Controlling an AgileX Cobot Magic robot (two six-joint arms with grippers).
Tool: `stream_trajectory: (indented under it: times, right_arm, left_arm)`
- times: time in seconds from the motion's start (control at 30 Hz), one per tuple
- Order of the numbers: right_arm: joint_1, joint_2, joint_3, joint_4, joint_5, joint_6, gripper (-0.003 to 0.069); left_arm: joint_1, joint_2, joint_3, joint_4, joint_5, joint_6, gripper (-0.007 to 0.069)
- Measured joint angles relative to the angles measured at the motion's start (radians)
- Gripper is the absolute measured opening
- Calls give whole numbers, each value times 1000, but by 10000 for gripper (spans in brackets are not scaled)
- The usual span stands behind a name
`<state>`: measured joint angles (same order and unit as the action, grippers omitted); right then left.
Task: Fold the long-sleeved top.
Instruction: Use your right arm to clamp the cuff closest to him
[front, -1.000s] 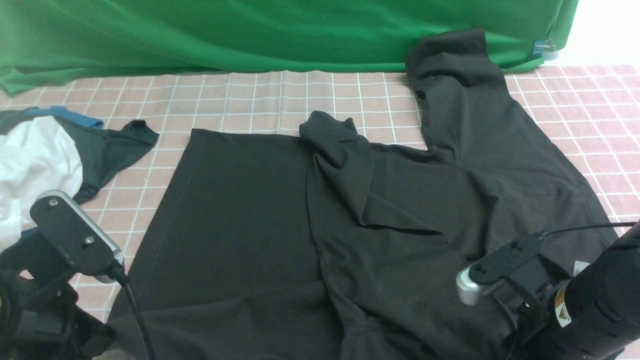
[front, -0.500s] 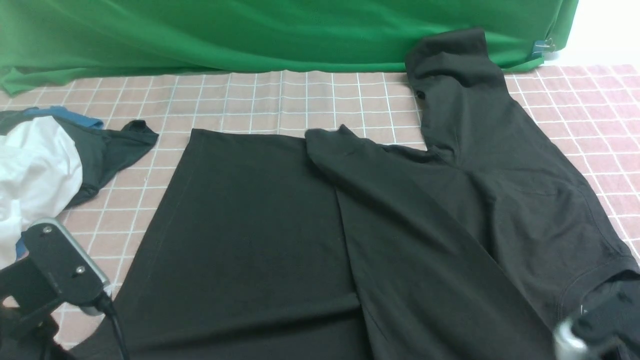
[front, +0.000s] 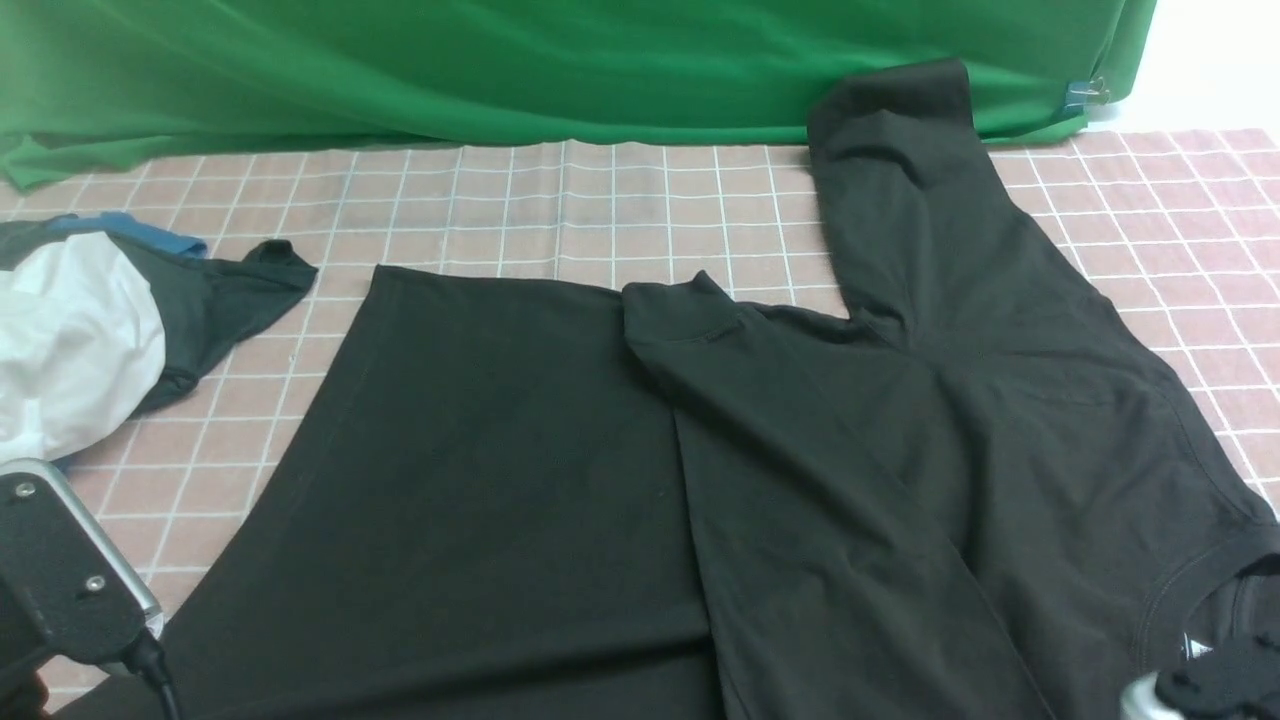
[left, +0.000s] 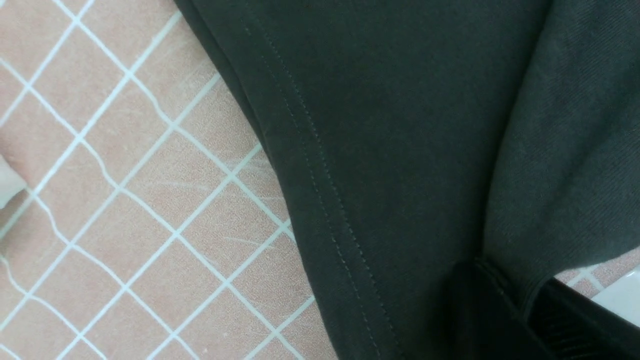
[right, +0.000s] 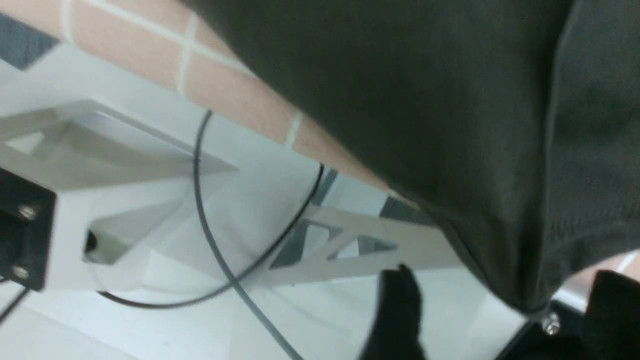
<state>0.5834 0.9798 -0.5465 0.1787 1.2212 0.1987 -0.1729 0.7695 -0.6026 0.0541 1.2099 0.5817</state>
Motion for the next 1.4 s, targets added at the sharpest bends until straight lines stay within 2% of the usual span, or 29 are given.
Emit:
stream_trajectory:
  times: [0.1,0.23,0.27,0.3,0.37,0.47,0.53,0.57,0.63,0.73,0.83,1.1,1.17,1.23,1.3,1.33,1.37,1.4]
  right_arm:
    - [0,0,-54,-67,-3,4,533]
    - [-16,17,-138,-325,-58,128,514]
    - [-19,20,-141,-347,-62,133,513]
    - [-78,61,-169,-400,-122,155,509]
    - [-121,91,-178,-403,-163,154,507]
    - [-322,238,-187,-363,-337,120,506]
    - [-385,284,-187,-356,-387,117,507]
    - [-471,348,-190,-352,-454,116,512]
    - [-581,431,-209,-314,-537,115,528]
    - [-693,544,-259,-253,-635,66,550]
    - [-742,648,-304,-239,-674,40,556]
    - [-753,795,-341,-203,-712,-8,542]
    - [-756,803,-348,-192,-708,-32,483]
    - [-759,802,-348,-188,-708,-50,393]
    - [-759,793,-348,-173,-709,-79,248]
    - [-759,790,-348,-173,-709,-82,232]
    - [-757,780,-345,-163,-708,-101,134]
    - [-757,771,-342,-161,-707,-112,90]
  left_arm:
    - [0,0,0,0,0,0,35]
    - [0,0,0,1,0,8,35]
    - [0,0,0,1,-2,8,35]
    - [0,0,0,0,-8,8,35]
    - [0,0,0,-3,-13,8,35]
    - [0,0,0,-3,-16,8,35]
    - [0,0,0,-3,-16,8,35]
    - [0,0,0,-3,-16,8,35]
    - [0,0,0,-3,-16,8,35]
    - [0,0,0,-19,-27,8,35]
    - [0,0,0,-29,-43,8,35]
    - [0,0,0,-54,-55,8,35]
    - [0,0,0,-54,-55,8,35]
    - [0,0,0,-54,-55,8,35]
    - [0,0,0,-54,-55,8,35]
    - [0,0,0,-54,-55,8,35]
    - [0,0,0,-54,-55,8,35]
    - [0,0,0,-54,-55,8,35]
